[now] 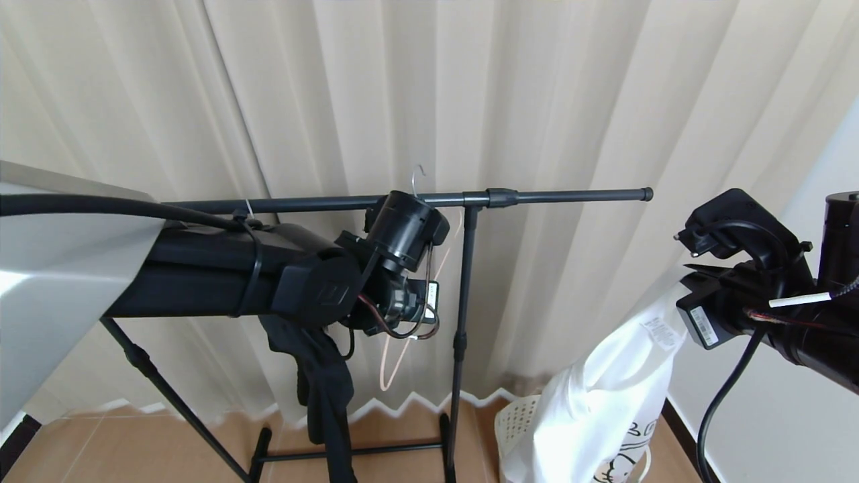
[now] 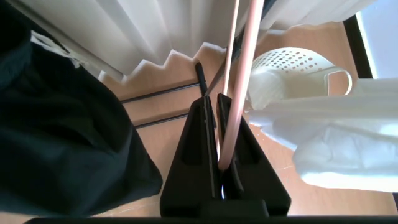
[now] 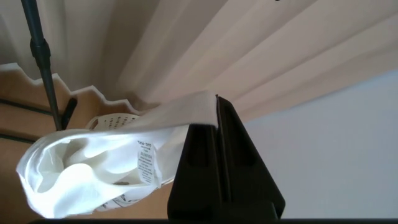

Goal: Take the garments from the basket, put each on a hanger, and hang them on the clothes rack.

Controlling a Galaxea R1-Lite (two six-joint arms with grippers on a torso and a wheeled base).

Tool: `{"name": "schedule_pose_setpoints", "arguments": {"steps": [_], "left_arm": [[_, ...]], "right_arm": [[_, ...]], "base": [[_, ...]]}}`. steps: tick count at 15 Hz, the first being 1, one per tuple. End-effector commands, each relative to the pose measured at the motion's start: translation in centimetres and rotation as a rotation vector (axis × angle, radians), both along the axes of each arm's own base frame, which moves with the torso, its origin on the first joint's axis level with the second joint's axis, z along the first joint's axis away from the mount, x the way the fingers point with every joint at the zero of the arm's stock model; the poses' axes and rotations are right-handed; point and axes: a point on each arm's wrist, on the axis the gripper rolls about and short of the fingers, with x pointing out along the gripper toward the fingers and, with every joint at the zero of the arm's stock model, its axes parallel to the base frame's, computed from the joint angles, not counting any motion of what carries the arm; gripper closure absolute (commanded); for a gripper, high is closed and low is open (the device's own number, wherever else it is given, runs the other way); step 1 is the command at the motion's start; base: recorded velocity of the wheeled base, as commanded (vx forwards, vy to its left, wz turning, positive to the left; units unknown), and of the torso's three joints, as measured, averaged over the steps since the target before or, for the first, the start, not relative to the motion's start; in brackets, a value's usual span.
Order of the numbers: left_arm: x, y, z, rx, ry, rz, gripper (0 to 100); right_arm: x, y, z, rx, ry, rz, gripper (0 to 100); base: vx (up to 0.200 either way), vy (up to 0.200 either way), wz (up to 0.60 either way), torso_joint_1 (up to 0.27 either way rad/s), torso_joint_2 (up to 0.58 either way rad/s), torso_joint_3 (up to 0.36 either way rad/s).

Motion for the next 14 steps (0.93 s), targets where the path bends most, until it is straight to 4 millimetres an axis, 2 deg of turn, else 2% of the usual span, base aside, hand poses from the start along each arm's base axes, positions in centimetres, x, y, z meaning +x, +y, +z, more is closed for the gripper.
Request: {"name": "schedule_pose_setpoints", "arguments": {"steps": [1, 4, 5, 6, 7, 9, 13, 14], "left_arm": [[-1.3, 1.0, 1.1, -0.008, -0.01, 0.0, 100], [-3.7, 2.0, 1.8, 0.006, -0.005, -0.034, 100], [-3.7, 2.0, 1.8, 0.006, -0.005, -0.034, 100], [-5.7, 3.4, 2.2, 0.051, -0.002, -0.074, 100], [-6.2, 3.8, 2.1, 0.05, -0.006, -0.078, 100], [-7.0, 4.5, 2.0, 0.037, -0.023, -0.08, 100], [-8.3, 5.7, -0.1, 0.059, -0.019, -0.094, 100], [-8.6, 5.9, -0.4, 0.063, -0.026, -0.101, 100]], "right_arm": [[0.0, 0.0, 0.0, -0.001, 0.001, 0.0, 100], [0.1, 0.0, -0.1, -0.002, 0.004, 0.0, 100], [0.1, 0.0, -0.1, -0.002, 0.004, 0.0, 100], [0.1, 0.1, -0.1, -0.003, 0.005, 0.003, 100], [0.1, 0.1, -0.2, -0.005, 0.008, 0.003, 100], [0.1, 0.2, -0.2, -0.005, 0.008, 0.005, 100], [0.0, 0.4, -0.3, -0.006, 0.011, 0.014, 100], [0.1, 0.4, -0.3, -0.005, 0.009, 0.014, 100]], "base": [[0.0, 0.0, 0.0, 0.0, 0.0, 0.0], [0.0, 0.0, 0.0, 0.0, 0.0, 0.0], [0.0, 0.0, 0.0, 0.0, 0.0, 0.0], [0.0, 0.0, 0.0, 0.0, 0.0, 0.0], [0.0, 0.0, 0.0, 0.0, 0.0, 0.0], [-0.2, 0.0, 0.0, 0.005, 0.0, 0.005], [-0.2, 0.0, 0.0, 0.0, 0.01, 0.002], [0.0, 0.0, 0.0, 0.0, 0.0, 0.0]]}}
